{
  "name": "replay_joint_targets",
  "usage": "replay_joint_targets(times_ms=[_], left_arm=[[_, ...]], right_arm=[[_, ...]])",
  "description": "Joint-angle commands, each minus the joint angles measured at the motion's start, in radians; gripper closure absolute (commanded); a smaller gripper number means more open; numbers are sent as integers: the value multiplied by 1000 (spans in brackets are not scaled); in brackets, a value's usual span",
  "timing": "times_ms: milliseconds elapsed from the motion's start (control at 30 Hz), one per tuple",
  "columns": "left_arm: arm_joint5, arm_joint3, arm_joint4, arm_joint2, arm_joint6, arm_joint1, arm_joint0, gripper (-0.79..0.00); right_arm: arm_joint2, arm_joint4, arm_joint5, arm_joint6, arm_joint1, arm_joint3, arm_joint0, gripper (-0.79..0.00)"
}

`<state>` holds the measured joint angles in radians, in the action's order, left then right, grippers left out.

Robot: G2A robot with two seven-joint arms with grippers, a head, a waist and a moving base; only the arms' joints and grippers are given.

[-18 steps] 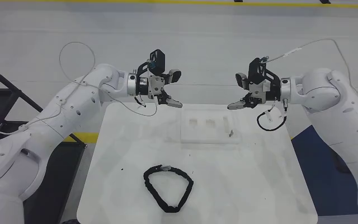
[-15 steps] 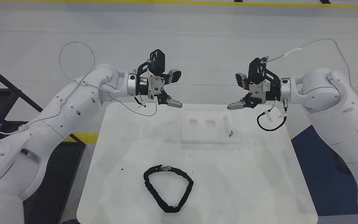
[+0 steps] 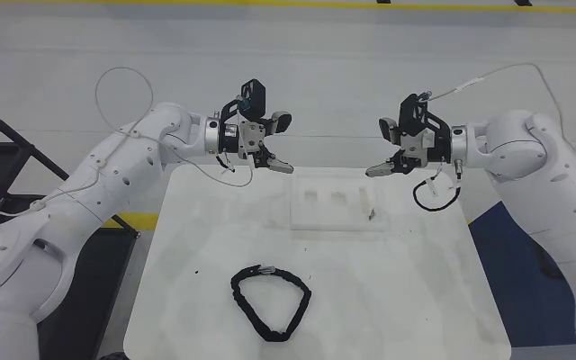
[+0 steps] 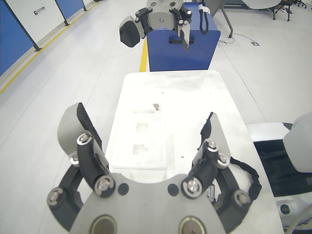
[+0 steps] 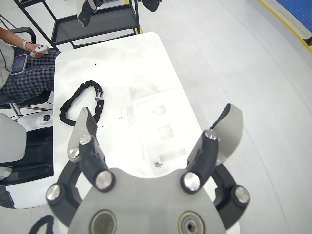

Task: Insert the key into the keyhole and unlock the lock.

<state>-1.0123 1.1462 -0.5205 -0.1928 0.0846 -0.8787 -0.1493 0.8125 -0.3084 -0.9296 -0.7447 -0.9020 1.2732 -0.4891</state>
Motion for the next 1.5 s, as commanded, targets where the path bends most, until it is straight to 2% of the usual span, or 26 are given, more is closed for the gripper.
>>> replay_joint_targets(times_ms=[0, 233, 333, 567, 767, 967, 1200, 1467], left_arm=[[0, 0, 0, 0, 0, 0, 0, -785], [0, 0, 0, 0, 0, 0, 0, -785], [0, 0, 0, 0, 0, 0, 0, -785], [0, 0, 0, 0, 0, 0, 0, -785], [0, 0, 0, 0, 0, 0, 0, -785], [0, 0, 0, 0, 0, 0, 0, -785], [0, 0, 0, 0, 0, 0, 0, -785], [0, 0, 0, 0, 0, 0, 0, -785]], right_arm=[[0, -27, 51, -4, 2, 6, -17, -785], [-3, -29, 230, -59, 8, -39, -80, -785], [-4, 19, 323, -89, 6, -78, -103, -785], [-41, 148, 444, -221, -15, -164, -119, -785], [-96, 209, 507, -242, -57, -251, -101, -785], [-175, 189, 546, -257, -113, -332, -57, -785], [-266, 134, 694, -290, -186, -399, -7, -785], [-329, 48, 830, -338, -239, -395, 24, -785]])
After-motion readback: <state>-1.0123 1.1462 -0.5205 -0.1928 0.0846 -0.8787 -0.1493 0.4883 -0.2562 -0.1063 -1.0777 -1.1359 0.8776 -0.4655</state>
